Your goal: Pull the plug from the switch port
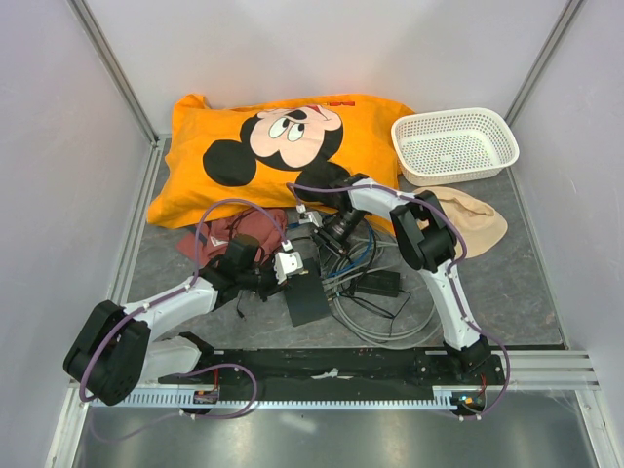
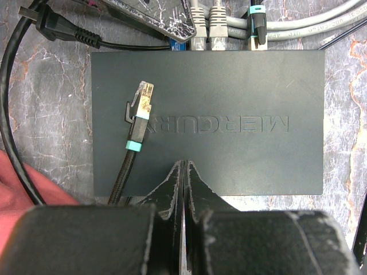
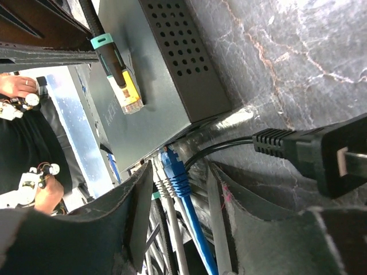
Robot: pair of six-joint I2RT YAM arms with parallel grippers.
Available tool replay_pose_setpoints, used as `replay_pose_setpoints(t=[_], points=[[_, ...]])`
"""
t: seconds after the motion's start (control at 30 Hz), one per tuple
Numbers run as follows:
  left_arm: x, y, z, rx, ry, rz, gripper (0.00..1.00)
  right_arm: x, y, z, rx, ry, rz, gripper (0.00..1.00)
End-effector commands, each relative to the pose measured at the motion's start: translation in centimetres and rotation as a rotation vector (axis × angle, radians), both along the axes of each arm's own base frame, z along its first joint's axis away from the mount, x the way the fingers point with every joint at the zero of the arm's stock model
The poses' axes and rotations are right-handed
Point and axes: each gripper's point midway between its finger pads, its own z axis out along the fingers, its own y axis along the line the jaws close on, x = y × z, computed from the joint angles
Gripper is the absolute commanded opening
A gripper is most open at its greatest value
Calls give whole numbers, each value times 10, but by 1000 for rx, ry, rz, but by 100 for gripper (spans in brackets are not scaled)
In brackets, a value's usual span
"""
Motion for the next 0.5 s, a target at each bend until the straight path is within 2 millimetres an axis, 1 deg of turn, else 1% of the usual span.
replay_pose_setpoints(t=[0.0,0.23,0.47], points=[[-23,31,-38,143,112,34,2,3,4,-4,20,-10,34,49],[-23,31,-38,145,113,35,1,1,9,-10,5,0,49,46],[-23,31,-38,144,114,35,2,0,16,-9,-9,-33,78,45]])
